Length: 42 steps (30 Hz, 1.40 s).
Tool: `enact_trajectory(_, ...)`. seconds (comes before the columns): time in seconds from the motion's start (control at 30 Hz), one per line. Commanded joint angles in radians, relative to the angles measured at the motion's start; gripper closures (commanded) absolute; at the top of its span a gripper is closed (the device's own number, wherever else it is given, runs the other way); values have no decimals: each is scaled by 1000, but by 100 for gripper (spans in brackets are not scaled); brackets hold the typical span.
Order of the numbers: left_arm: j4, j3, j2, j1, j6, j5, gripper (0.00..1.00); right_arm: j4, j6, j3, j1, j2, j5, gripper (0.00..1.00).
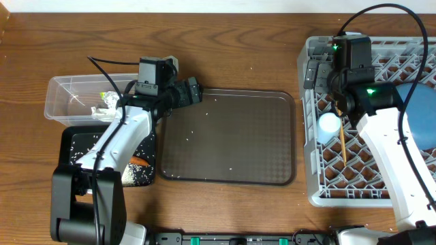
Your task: Sort waste into correct bins and load items into the dishwasher rack
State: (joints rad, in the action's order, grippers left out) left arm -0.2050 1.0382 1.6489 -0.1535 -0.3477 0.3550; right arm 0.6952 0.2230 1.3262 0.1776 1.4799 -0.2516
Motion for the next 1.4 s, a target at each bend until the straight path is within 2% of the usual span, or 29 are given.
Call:
enact_trajectory(0.0,0,-5,-3,-2,-2,-13,2,2,-3,11,-14,0,-10,1)
enact_trajectory(1.07,0,-5,-3,-2,-2,-13,2,5,-3,10,-13,-4,-10,1)
enact_trajectory(1.37,0,-5,-3,-2,-2,-13,2,5,-3,9,-13,-105,-10,1)
